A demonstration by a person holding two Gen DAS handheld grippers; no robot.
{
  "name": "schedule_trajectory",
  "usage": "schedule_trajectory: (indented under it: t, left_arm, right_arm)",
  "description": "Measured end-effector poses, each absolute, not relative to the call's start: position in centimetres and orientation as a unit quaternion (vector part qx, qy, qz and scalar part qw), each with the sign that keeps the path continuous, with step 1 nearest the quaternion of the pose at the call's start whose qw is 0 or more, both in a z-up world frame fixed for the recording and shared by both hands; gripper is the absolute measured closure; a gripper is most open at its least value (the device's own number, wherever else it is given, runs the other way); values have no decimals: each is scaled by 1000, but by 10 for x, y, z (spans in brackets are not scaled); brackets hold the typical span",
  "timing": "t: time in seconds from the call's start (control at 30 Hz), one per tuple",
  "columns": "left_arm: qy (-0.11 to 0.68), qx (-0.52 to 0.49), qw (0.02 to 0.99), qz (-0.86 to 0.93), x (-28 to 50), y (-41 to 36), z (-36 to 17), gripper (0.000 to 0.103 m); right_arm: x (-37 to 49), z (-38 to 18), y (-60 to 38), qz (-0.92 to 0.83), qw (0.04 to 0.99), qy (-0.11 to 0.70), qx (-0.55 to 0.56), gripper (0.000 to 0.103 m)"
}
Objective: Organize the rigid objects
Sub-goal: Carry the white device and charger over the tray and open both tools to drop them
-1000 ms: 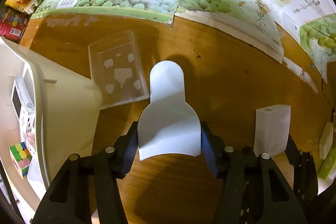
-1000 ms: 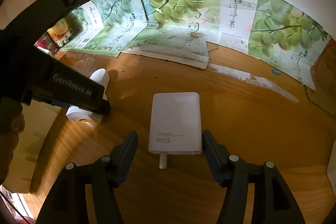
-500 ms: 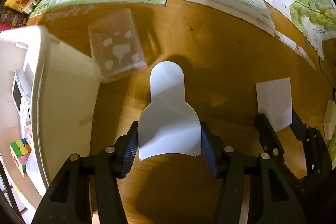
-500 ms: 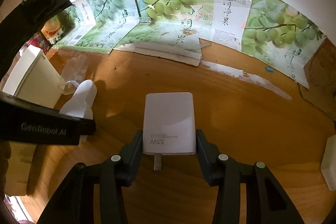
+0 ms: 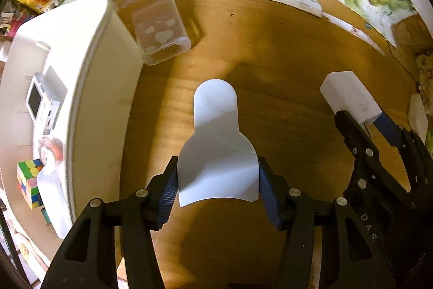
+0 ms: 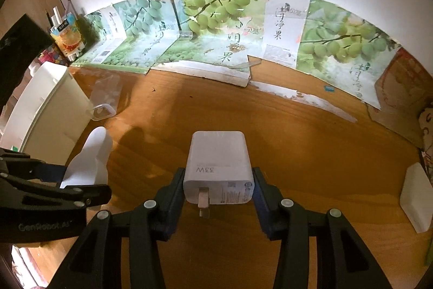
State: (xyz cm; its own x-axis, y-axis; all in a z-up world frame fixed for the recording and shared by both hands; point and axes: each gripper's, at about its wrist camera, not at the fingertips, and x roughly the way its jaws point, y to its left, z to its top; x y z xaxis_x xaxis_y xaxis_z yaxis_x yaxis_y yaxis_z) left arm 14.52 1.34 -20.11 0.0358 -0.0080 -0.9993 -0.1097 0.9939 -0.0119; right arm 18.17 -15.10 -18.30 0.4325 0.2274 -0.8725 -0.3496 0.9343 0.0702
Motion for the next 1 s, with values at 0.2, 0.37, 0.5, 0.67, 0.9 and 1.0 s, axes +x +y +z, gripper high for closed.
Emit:
schedule_trajectory:
  t: [0.2, 0.37, 0.5, 0.67, 0.9, 1.0]
  left_arm:
    - [655, -23, 754, 31, 113, 18, -164, 44]
    - [618, 14, 785, 29, 103, 12, -128, 44]
    - [598, 21, 800, 26, 100, 17, -109, 44]
    - [583, 36, 811, 33, 85, 29, -93, 44]
    - [568, 38, 821, 38, 70, 57, -76, 44]
    - [563, 40, 824, 40, 66, 71, -71, 44]
  right_arm:
    - [158, -164, -155, 174, 850, 494, -64, 56]
    - [137, -142, -155, 174, 858, 477, -77, 56]
    - [119, -123, -152, 177, 865, 462, -81, 56]
    - [99, -99, -142, 185, 873, 444, -83, 56]
    - [76, -79, -113, 205, 878, 424, -93, 56]
    - [67, -75, -98, 214, 877, 419, -95, 56]
